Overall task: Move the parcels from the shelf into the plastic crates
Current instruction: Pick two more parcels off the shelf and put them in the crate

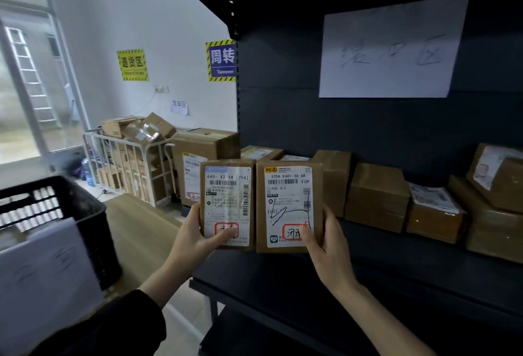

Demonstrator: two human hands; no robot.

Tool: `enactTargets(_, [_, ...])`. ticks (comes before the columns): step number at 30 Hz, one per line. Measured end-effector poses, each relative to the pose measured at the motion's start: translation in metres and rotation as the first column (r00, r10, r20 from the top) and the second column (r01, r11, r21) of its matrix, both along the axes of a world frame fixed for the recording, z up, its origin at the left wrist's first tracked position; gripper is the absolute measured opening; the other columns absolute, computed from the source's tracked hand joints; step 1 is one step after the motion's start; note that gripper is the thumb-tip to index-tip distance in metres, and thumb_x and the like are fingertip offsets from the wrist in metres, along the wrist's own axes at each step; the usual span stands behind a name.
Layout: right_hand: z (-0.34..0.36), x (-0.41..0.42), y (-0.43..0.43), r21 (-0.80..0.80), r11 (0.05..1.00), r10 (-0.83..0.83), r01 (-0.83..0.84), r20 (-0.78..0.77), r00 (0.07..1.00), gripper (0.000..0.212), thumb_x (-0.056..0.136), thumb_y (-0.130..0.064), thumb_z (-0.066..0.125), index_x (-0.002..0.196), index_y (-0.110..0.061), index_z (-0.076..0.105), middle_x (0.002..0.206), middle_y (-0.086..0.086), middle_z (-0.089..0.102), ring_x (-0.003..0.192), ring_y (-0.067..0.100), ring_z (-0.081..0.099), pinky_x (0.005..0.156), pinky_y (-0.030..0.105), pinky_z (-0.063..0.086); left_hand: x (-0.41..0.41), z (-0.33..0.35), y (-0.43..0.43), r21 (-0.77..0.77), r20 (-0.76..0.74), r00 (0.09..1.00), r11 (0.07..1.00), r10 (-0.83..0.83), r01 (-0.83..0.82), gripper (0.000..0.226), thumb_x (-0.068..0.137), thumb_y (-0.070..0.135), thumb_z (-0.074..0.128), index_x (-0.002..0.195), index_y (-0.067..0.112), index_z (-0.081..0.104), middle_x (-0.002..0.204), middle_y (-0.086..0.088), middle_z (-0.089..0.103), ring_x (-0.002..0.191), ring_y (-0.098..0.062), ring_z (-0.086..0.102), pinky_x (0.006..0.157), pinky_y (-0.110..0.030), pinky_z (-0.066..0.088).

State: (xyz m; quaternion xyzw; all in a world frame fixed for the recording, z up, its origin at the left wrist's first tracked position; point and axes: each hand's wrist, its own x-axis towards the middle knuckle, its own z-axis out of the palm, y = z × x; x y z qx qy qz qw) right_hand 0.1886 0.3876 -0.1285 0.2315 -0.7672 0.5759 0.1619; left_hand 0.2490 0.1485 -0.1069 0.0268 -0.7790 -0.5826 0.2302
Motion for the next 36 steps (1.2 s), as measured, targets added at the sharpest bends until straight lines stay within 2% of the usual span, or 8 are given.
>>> enactTargets(6, [0.000,0.013,-0.061,0.005,0.995,0.097,-0.097,-0.008,0.995,0.052,0.082,-0.054,0.056,0.127,-0.041,0.035,0.123,-0.013,0.047,0.114,-0.008,0.042,0.091,0.013,0.034,0.039,-0.002,-0.052,0.026,-0.008,0.997,0.997,0.075,-0.075,0.082,0.052,0.041,0.085,0.121,0.022,0.045,0.107,-0.001,0.067,0.093,-0.014,0.069,0.070,-0.031,0.059])
enactTargets(9, [-0.003,0.020,-0.098,0.014,0.988,0.156,-0.156,0.006,0.988,0.053,0.081,-0.055,0.056,0.128,-0.039,0.035,0.124,-0.011,0.048,0.115,-0.003,0.044,0.094,0.019,0.037,0.059,-0.004,-0.084,0.016,-0.006,0.992,0.992,0.128,-0.128,0.070,0.056,0.038,0.082,0.115,0.028,0.047,0.107,0.001,0.067,0.092,-0.011,0.069,0.068,-0.025,0.058])
enactTargets(16, [-0.005,0.046,-0.211,0.023,0.958,0.283,-0.285,0.058,0.957,0.040,0.080,-0.047,0.056,0.115,-0.050,0.038,0.120,-0.010,0.052,0.112,0.000,0.049,0.082,0.009,0.041,0.108,-0.009,-0.181,0.019,0.045,0.966,0.967,0.253,-0.254,0.070,0.062,0.037,0.083,0.120,0.018,0.046,0.111,-0.003,0.066,0.100,-0.019,0.066,0.085,-0.043,0.056])
enactTargets(21, [-0.007,0.063,-0.301,0.029,0.944,0.328,-0.330,0.061,0.943,0.051,0.084,-0.043,0.056,0.131,-0.029,0.042,0.123,-0.002,0.056,0.114,0.012,0.054,0.096,0.044,0.047,0.139,-0.008,-0.262,-0.012,0.048,0.940,0.941,0.338,-0.338,0.045,0.069,0.034,0.075,0.105,0.032,0.048,0.106,0.003,0.067,0.097,-0.015,0.066,0.082,-0.036,0.057])
enactTargets(24, [-0.007,0.073,-0.350,0.020,0.942,0.336,-0.336,0.035,0.941,0.046,0.086,-0.040,0.056,0.129,-0.033,0.042,0.122,-0.001,0.056,0.115,0.014,0.053,0.097,0.046,0.046,0.153,-0.008,-0.308,-0.011,0.063,0.932,0.934,0.358,-0.358,0.051,0.070,0.038,0.076,0.111,0.025,0.050,0.107,0.000,0.068,0.096,-0.016,0.067,0.085,-0.042,0.056])
enactTargets(29, [-0.006,0.082,-0.416,0.038,0.926,0.373,-0.374,0.032,0.927,0.048,0.077,-0.062,0.047,0.122,-0.050,0.036,0.123,-0.006,0.054,0.116,0.015,0.052,0.097,0.048,0.046,0.172,-0.010,-0.365,-0.046,0.048,0.895,0.896,0.444,-0.442,0.037,0.077,0.031,0.073,0.103,0.037,0.048,0.103,0.010,0.066,0.091,-0.003,0.065,0.070,-0.018,0.052])
enactTargets(32, [-0.003,0.080,-0.448,0.030,0.914,0.404,-0.406,0.050,0.913,0.055,0.075,-0.065,0.048,0.126,-0.044,0.039,0.123,-0.005,0.054,0.116,0.015,0.052,0.097,0.049,0.046,0.178,-0.010,-0.390,-0.039,0.049,0.872,0.873,0.487,-0.486,0.035,0.076,0.031,0.074,0.100,0.035,0.049,0.100,0.010,0.066,0.082,0.005,0.065,0.060,-0.010,0.050])
enactTargets(36, [0.004,0.073,-0.485,0.040,0.895,0.441,-0.444,0.057,0.895,0.070,0.071,-0.070,0.047,0.132,-0.035,0.039,0.121,-0.003,0.054,0.113,0.015,0.054,0.096,0.049,0.047,0.179,-0.009,-0.417,-0.039,0.053,0.841,0.842,0.539,-0.538,0.039,0.076,0.034,0.074,0.106,0.029,0.051,0.102,0.009,0.067,0.087,-0.002,0.065,0.066,-0.015,0.051])
